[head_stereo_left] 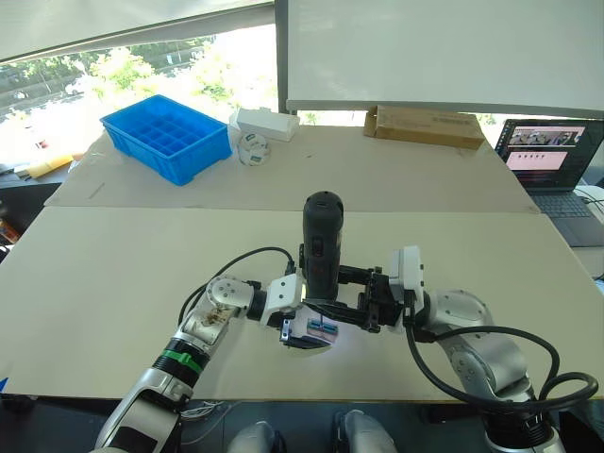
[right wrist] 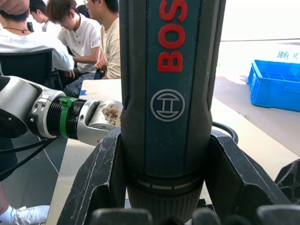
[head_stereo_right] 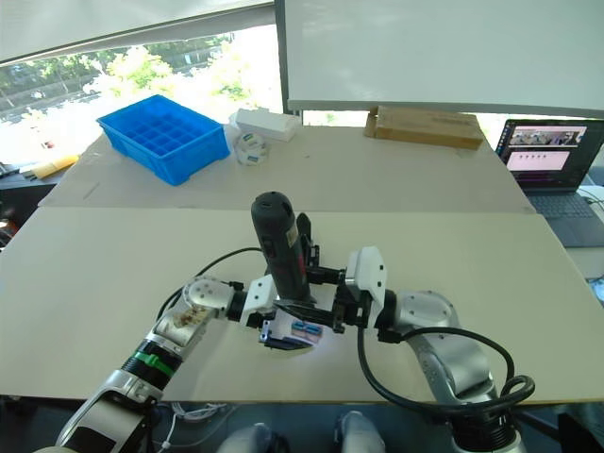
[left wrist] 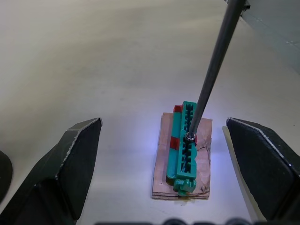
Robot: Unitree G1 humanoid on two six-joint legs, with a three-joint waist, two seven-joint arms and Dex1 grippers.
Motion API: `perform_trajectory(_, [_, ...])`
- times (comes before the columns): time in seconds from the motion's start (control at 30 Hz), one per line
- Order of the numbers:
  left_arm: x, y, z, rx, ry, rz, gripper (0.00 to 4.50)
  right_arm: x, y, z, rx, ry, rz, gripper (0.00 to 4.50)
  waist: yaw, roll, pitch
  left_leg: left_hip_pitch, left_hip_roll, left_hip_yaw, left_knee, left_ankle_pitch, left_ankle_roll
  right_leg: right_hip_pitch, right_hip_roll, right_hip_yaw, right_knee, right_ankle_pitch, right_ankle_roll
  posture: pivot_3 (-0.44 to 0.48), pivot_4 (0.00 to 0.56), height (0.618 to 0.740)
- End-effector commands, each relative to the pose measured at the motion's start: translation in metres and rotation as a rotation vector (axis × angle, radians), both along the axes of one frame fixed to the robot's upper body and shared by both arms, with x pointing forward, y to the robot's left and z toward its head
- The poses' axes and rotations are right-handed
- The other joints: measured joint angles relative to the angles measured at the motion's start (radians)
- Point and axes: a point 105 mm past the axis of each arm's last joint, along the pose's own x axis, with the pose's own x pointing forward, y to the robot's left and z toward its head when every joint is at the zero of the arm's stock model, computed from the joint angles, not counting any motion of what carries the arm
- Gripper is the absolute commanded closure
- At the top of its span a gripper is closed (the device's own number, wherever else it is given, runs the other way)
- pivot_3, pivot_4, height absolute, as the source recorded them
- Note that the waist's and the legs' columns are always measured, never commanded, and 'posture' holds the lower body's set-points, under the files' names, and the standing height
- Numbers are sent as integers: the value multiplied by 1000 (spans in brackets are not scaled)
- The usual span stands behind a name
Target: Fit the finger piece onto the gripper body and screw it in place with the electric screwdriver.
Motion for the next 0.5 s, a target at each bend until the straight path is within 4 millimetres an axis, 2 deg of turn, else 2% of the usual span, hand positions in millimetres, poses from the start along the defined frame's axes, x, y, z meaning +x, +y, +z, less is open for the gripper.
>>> perform_trajectory(0.03, [0,-2,6,-7,-37,-18,0,-10,2,18,58,-71,34,2581,0,0,0,0,0,0,0,0,0,0,0,0,0,0,0,0,150,738])
perform_trajectory(0.5, [2,-4,5,-11,-43,-12,0,-13,3,19,55,-77,54,2581,0,0,0,0,0,0,0,0,0,0,0,0,0,0,0,0,150,738])
